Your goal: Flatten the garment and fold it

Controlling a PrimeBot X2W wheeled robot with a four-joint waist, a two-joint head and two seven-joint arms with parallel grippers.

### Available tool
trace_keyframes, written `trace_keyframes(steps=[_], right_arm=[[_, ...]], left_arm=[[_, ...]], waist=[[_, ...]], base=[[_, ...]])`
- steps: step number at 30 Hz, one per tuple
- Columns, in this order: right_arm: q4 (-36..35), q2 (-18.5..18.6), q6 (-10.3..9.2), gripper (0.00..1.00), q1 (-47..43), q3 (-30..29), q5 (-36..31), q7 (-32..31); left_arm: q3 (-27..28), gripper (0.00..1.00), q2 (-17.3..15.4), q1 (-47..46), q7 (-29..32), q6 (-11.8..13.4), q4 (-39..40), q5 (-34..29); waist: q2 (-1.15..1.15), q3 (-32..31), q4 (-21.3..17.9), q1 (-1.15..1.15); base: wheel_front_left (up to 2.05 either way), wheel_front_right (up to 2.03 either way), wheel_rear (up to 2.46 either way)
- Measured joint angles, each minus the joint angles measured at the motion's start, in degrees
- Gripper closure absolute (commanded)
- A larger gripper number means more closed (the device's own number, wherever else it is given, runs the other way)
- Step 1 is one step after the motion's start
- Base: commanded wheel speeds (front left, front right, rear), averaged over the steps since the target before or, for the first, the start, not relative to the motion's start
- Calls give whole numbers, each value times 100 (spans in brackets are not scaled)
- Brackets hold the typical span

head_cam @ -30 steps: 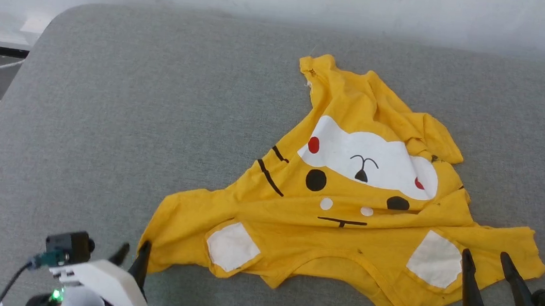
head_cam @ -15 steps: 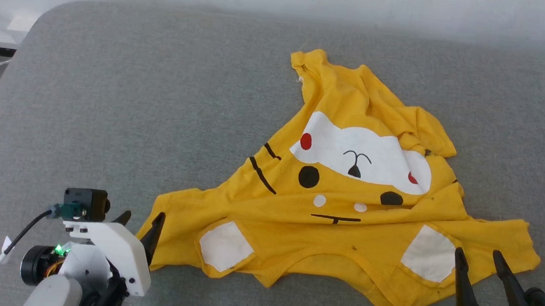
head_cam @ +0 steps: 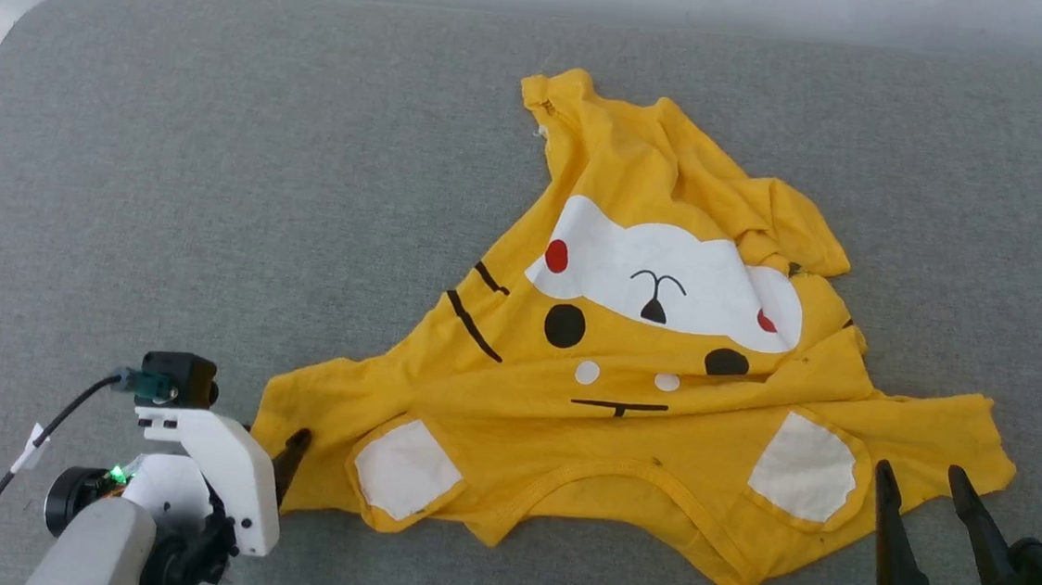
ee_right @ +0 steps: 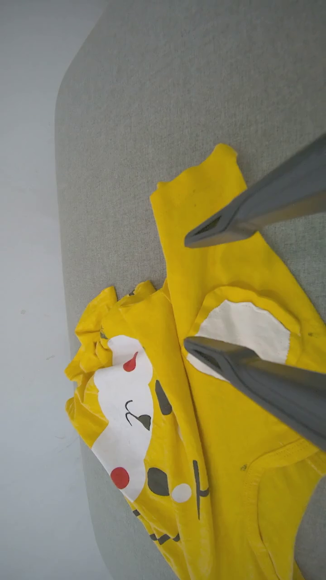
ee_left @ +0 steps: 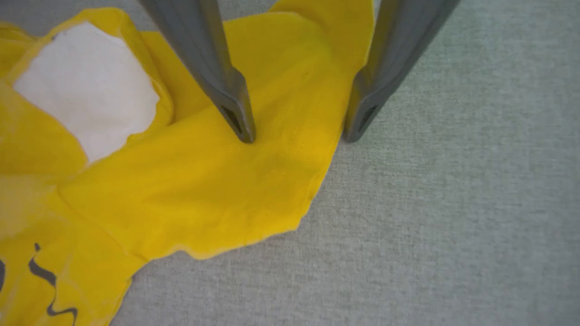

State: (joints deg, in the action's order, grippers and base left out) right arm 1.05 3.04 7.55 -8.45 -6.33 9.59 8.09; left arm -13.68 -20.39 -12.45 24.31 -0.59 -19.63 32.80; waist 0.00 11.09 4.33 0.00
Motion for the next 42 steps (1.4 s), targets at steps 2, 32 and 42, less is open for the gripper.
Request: trace_keyframes(steps=[2,32,42], right_arm=[[-5,0,0,0,1,-4,-1,-8],[-244,0,0,0,74,-325,-349,-313],[-493,67,0,0,699,-376,-487,-1886]], left_arm=[[-2,100,-3,-69,22,-103,-109,43],[1063,100,-171,628,-2020,318,1204,202],[906,100,-158,708,-1927,367,1629,183]], waist=[[0,-7,-21,0],[0,-79,-77,0],[0,67,-57,0]], base=[[0,0,0],[0,0,0],[0,0,0]])
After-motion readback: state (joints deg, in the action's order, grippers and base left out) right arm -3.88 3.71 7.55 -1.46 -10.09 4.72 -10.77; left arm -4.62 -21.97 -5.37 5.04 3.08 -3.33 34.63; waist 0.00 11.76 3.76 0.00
